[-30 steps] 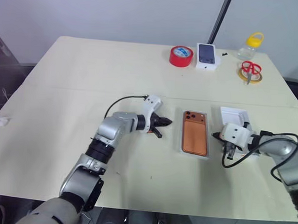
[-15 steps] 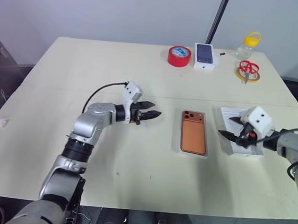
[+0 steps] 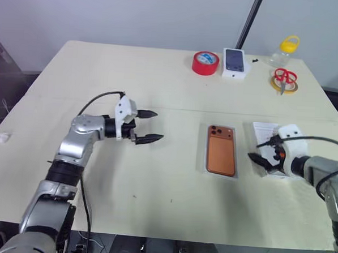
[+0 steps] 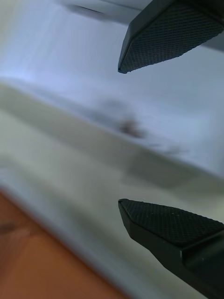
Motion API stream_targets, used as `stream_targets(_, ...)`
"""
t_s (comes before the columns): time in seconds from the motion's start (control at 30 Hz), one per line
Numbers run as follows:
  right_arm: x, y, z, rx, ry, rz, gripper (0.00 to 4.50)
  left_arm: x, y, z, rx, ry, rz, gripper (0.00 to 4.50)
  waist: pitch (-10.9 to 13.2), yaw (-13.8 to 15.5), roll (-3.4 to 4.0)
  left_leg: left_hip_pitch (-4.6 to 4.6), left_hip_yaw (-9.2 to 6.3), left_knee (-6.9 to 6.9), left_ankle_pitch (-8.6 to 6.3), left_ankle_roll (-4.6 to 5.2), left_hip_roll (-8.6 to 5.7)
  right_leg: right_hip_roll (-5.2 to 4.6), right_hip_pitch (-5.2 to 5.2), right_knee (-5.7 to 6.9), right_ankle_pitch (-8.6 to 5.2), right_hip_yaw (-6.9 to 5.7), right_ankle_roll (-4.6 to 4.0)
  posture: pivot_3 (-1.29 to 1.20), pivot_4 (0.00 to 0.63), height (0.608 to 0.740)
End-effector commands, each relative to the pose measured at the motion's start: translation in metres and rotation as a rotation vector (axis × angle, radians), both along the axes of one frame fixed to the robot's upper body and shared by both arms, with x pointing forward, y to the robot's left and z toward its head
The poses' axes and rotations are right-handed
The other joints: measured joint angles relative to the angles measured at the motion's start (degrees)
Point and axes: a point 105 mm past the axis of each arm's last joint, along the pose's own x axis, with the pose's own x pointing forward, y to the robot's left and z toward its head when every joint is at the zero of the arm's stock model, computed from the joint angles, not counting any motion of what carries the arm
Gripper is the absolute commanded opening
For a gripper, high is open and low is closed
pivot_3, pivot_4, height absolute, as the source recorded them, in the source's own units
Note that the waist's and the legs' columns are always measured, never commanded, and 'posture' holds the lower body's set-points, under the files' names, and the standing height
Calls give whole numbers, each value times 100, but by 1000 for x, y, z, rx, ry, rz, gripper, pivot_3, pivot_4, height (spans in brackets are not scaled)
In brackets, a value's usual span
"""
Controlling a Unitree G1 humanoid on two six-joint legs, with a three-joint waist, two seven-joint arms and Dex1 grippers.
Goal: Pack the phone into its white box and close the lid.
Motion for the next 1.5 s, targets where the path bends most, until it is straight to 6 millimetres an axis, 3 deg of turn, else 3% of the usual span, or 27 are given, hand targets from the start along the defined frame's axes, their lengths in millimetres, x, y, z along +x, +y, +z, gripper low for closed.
stream_targets(0.03,3,-7,21,-10,-3,-52,4500,-16,1,14,-30,-68,-90,4359,1,-18,0,1,0,2,0,1,0,-1,1,1,0,0,0,0,150,740)
stream_targets(0.3,20,12,25,134,169,-69,4500,-38,-3,8,15,-62,-218,4359,0,-9,1,4,1,2,9,15,5,0,-1,5,7,0,-13,0,150,740)
stream_targets(0.57,43,9,25,130,212,-92,4500,-45,-5,5,6,-74,-186,4359,1,6,1,-15,5,-8,7,19,4,-1,-23,-3,7,0,-11,0,150,740)
stream_targets(0.83,34,18,17,140,279,-70,4500,-48,-6,3,-7,-70,-154,4359,1,2,2,-19,5,-10,7,19,5,1,-28,0,7,0,-10,0,150,740)
stream_targets(0.97,27,17,13,129,298,-80,3223,-51,-8,1,-12,-64,-148,4500,1,3,2,-19,4,-10,7,19,5,1,-27,-1,7,0,-10,0,150,740)
stream_targets(1.17,27,8,8,119,280,-152,90,-52,-12,-1,-21,-42,-142,4500,1,3,1,-17,4,-7,7,19,5,1,-24,0,7,0,-10,0,150,740)
stream_targets(1.5,41,12,14,220,211,-236,32,-44,-12,-2,-23,-31,-112,4500,0,-33,0,-3,4,0,8,20,5,1,-7,0,13,0,-9,0,150,740)
